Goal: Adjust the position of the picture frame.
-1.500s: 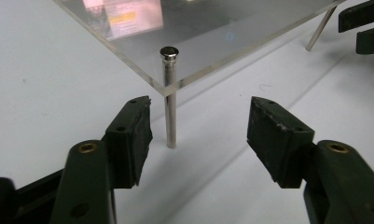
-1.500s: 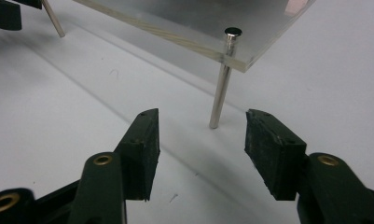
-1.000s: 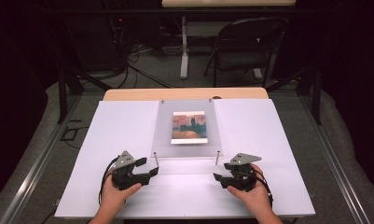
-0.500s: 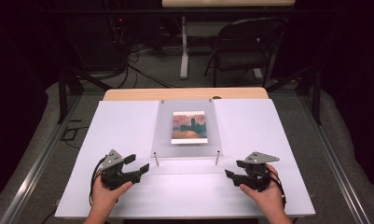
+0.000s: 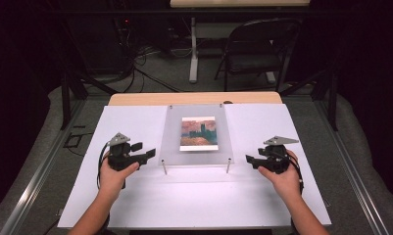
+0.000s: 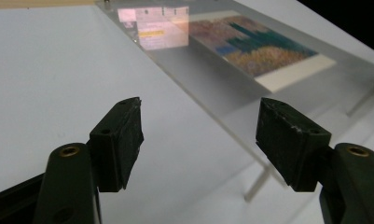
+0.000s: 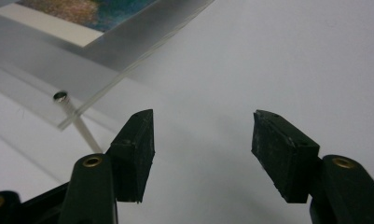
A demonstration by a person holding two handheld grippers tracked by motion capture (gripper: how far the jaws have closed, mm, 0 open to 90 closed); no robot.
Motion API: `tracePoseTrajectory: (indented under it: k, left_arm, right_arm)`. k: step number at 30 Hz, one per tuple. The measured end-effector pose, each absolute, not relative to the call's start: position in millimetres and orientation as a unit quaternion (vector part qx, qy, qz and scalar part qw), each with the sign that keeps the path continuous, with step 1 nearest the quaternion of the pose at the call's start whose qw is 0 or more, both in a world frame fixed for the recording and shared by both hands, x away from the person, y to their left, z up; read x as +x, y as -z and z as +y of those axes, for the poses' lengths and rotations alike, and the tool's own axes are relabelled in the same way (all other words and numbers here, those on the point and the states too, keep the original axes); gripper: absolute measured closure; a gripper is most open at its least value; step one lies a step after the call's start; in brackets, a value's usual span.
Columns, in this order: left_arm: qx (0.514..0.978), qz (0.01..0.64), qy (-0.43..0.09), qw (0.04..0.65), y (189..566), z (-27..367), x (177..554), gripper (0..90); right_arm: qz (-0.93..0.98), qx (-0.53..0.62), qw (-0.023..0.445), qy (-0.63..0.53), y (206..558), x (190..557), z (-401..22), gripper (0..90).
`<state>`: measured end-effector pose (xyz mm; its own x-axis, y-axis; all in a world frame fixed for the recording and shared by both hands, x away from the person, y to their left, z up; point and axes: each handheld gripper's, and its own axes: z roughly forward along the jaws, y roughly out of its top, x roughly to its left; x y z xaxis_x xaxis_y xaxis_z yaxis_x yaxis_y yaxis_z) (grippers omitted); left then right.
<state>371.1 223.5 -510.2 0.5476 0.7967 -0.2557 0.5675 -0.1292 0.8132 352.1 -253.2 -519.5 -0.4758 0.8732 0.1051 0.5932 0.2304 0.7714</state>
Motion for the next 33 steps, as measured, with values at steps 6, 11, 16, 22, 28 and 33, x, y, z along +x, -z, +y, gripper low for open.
tracePoseTrajectory:
  k: [6, 11, 16, 22, 28, 33]
  left_arm:
    - [0.730, 0.481, -0.104, 0.474, 504, 213, 413, 32.0]
    - [0.727, 0.489, -0.085, 0.474, 502, 201, 439, 32.0]
    - [0.733, 0.496, -0.069, 0.461, 510, 188, 463, 32.5]
    - [0.724, 0.520, -0.060, 0.449, 521, 180, 485, 32.9]
    - [0.716, 0.538, -0.059, 0.440, 526, 177, 496, 32.8]
    - [0.721, 0.540, -0.058, 0.430, 532, 171, 500, 32.7]
  right_arm:
    - [0.767, 0.495, 0.157, -0.377, 520, 385, -248, 38.7]
    - [0.761, 0.504, 0.150, -0.381, 516, 422, -240, 39.6]
    - [0.752, 0.517, 0.146, -0.382, 517, 448, -229, 40.5]
    - [0.749, 0.522, 0.123, -0.390, 522, 470, -215, 41.8]
    - [0.737, 0.529, 0.104, -0.408, 521, 483, -201, 41.8]
    - [0.725, 0.540, 0.083, -0.418, 524, 490, -194, 40.7]
